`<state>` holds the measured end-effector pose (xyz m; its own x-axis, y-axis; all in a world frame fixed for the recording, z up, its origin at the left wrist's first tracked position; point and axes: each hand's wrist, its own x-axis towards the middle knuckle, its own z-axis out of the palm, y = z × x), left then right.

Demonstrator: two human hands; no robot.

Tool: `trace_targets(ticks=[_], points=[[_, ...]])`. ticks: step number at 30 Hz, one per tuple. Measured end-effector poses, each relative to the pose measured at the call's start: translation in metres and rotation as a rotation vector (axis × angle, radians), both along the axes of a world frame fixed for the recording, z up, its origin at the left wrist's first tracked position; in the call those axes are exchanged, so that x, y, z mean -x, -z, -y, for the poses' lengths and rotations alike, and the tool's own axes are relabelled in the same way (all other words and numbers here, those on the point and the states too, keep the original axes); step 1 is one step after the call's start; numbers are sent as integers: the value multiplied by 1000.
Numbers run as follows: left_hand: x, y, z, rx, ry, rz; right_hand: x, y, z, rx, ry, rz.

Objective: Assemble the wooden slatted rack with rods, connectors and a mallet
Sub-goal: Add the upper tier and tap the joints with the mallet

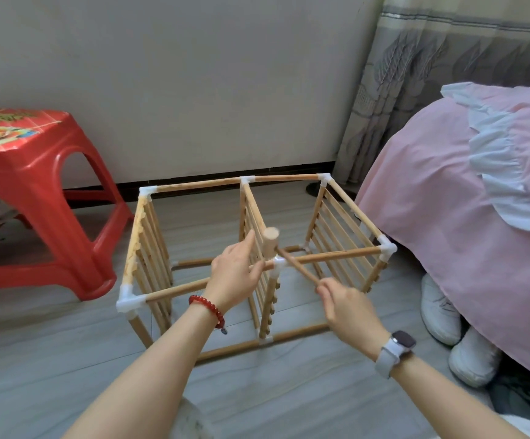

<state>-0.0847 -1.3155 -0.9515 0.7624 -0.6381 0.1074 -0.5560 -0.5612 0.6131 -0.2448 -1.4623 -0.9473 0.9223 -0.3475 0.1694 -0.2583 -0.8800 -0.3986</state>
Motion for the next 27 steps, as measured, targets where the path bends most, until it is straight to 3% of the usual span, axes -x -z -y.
trace_targets(ticks=[3, 5, 6, 8, 9, 10, 12, 14, 17, 18, 21, 22, 24, 25, 26, 27], points=[[-10, 13, -14, -271, -90, 57, -6, -26, 7, -119, 107, 403], [-14, 19, -20, -345, -125, 48, 1, -27, -5, -173, 158, 513], [-14, 20, -21, -365, -132, 36, 7, -19, -13, -185, 167, 429], [-11, 22, -20, -405, -118, 23, 20, 1, -24, -47, 111, 8], [-9, 23, -18, -421, -103, 18, 23, 5, -22, -10, 100, -84], [-8, 24, -17, -436, -87, 13, 24, 2, -19, -20, 95, -74], [-9, 26, -14, -443, -71, 0, 19, -8, -20, -134, 75, 324], [-11, 26, -15, -439, -82, -12, 14, -9, -26, -127, 105, 460], [-10, 27, -17, -461, -89, -21, 14, 12, -32, -49, 110, 32], [-10, 28, -18, -475, -83, -20, 14, 12, -29, -64, 133, 5], [-14, 29, -16, -484, -73, -6, 11, 0, -28, -161, 156, 357], [-13, 28, -15, -478, -74, -13, 10, -2, -28, -158, 153, 336], [-12, 28, -16, -459, -77, -17, 9, 1, -31, -59, 122, 26], [-12, 27, -16, -447, -81, -23, 8, 3, -29, -65, 127, -13], [-13, 27, -17, -435, -82, -29, 6, -1, -28, -70, 145, 7], [-14, 25, -18, -426, -80, -29, 4, -6, -29, -111, 157, 166]])
